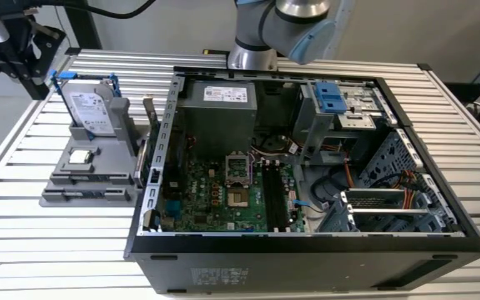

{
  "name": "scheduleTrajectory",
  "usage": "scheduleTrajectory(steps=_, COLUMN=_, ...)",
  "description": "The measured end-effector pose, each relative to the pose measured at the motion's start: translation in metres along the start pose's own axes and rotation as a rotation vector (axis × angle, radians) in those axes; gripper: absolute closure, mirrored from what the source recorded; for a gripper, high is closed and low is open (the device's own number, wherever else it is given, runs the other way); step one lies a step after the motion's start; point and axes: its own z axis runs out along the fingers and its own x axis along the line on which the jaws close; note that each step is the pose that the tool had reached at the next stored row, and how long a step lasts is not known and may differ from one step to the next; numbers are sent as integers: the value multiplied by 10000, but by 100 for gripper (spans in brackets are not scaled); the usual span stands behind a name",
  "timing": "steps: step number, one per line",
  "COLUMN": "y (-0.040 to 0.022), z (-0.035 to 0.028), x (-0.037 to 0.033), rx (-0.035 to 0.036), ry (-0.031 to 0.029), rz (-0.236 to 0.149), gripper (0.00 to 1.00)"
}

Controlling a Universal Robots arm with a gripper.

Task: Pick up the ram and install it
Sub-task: 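Reach for the ram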

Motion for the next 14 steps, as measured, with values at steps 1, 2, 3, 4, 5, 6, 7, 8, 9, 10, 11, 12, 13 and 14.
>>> scheduleTrajectory(steps=1, y=-24, z=0, x=0, rx=0, ry=0, rz=-1, gripper=100)
scheduleTrajectory(steps=2, y=-51, z=0, x=-1, rx=0, ry=0, rz=-2, gripper=100)
scheduleTrajectory(steps=3, y=-80, z=0, x=-1, rx=-2, ry=0, rz=-2, gripper=100)
scheduleTrajectory(steps=4, y=-105, z=0, x=-2, rx=-3, ry=0, rz=-3, gripper=100)
scheduleTrajectory(steps=5, y=-132, z=-1, x=-2, rx=-4, ry=0, rz=-3, gripper=100)
scheduleTrajectory(steps=6, y=-158, z=-1, x=-3, rx=-6, ry=0, rz=-3, gripper=100)
scheduleTrajectory(steps=7, y=-178, z=-1, x=-3, rx=-7, ry=0, rz=-4, gripper=100)
scheduleTrajectory(steps=8, y=-192, z=-1, x=-3, rx=-7, ry=0, rz=-3, gripper=100)
scheduleTrajectory(steps=9, y=-200, z=-2, x=-3, rx=-7, ry=0, rz=-3, gripper=100)
scheduleTrajectory(steps=10, y=-204, z=-2, x=-3, rx=-6, ry=1, rz=-3, gripper=100)
scheduleTrajectory(steps=11, y=-203, z=-2, x=-3, rx=-7, ry=0, rz=-2, gripper=100)
scheduleTrajectory(steps=12, y=-204, z=-2, x=-3, rx=-7, ry=0, rz=-1, gripper=100)
scheduleTrajectory(steps=13, y=-205, z=-2, x=-3, rx=-7, ry=0, rz=-1, gripper=100)
scheduleTrajectory(steps=14, y=-207, z=-2, x=-3, rx=-7, ry=0, rz=-2, gripper=100)
